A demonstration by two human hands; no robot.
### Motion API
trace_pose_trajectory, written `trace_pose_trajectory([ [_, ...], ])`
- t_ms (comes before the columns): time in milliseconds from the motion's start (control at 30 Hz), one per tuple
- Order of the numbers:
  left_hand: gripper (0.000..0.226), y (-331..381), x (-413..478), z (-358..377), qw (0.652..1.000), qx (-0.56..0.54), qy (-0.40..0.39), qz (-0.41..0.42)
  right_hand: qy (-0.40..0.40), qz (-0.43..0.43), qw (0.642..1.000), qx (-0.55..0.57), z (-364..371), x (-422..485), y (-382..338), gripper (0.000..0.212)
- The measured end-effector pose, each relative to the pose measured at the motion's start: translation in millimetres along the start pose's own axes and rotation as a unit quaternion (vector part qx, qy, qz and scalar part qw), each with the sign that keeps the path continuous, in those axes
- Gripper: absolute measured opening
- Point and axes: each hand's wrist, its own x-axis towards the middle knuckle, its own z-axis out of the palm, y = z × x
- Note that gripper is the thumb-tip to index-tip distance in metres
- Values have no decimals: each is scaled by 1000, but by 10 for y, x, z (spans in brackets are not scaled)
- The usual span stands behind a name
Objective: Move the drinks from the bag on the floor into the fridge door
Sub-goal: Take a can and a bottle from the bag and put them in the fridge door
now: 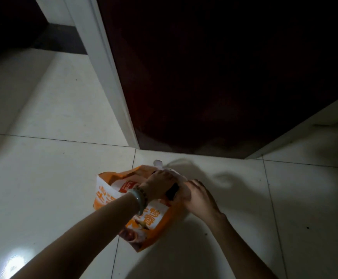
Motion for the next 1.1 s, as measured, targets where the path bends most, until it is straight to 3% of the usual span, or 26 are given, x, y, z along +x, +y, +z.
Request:
trace_pose_trajectory([
  [133, 77, -73, 27, 14, 1000, -11, 2, 12, 9, 5, 1000, 2, -56, 8, -27, 48],
  [267, 74, -117, -163, -194, 994, -103, 12, -13, 30, -11, 999, 5, -94, 57, -51, 50],
  [400, 60, -274, -535, -516, 973, -196, 120, -19, 33, -15, 999, 11, -100, 91, -131, 52],
  [533, 69, -419, -985, -848, 934, -286, 214, -20, 30, -9, 999, 19, -119, 141, -205, 45],
  [800, 74, -545, -1680, -1137, 917, -274, 275, -87, -125, -53, 991, 9, -27, 232, -588, 48],
  [1100, 73, -489, -1963, -1043, 909, -264, 290, -141, -342, 58, 926, -151, 287, 367, -558, 25],
])
